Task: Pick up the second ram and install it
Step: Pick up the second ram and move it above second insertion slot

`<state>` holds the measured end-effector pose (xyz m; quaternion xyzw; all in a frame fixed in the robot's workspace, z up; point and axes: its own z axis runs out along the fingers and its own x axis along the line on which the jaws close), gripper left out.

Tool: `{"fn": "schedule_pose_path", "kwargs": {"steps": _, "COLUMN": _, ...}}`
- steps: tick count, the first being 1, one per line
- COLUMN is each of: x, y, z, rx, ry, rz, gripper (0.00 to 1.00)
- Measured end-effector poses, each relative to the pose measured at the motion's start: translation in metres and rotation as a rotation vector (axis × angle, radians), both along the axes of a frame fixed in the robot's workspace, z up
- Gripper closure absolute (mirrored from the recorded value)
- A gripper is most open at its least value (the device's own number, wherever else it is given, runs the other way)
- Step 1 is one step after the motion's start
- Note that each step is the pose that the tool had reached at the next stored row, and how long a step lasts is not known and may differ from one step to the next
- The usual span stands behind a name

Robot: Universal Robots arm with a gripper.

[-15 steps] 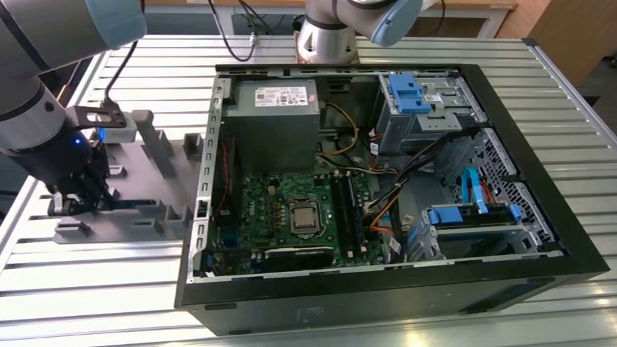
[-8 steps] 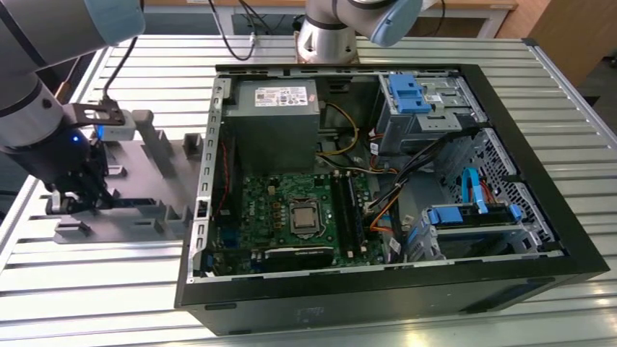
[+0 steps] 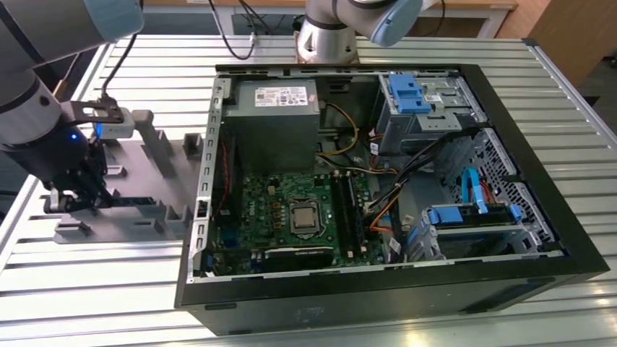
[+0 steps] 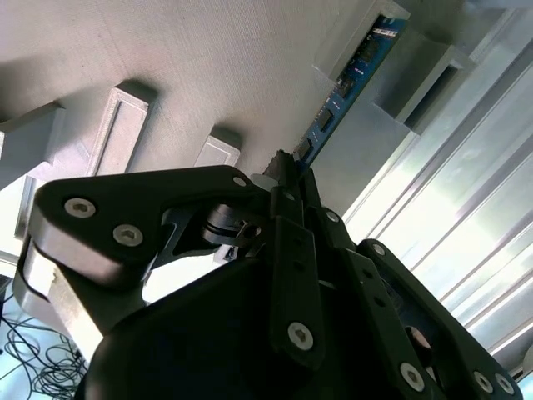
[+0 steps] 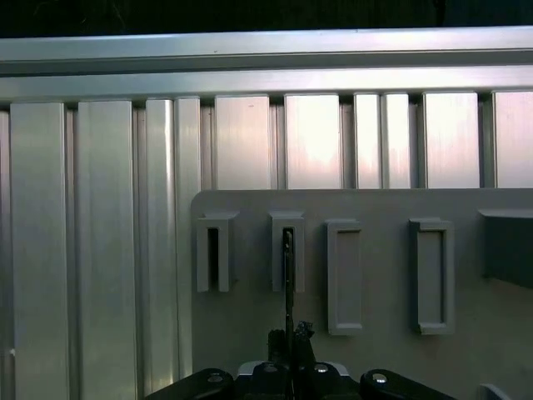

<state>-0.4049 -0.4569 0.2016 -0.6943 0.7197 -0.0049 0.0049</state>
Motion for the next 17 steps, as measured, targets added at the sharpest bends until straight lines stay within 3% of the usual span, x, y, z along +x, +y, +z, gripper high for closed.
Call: {"fn": "schedule_pose_path", "kwargs": {"steps": 17, "x": 0.0000, "y": 0.0000, "z": 0.0048, "rx": 0.0000, "ry": 0.0000, "rz": 0.000, "gripper": 0.86}}
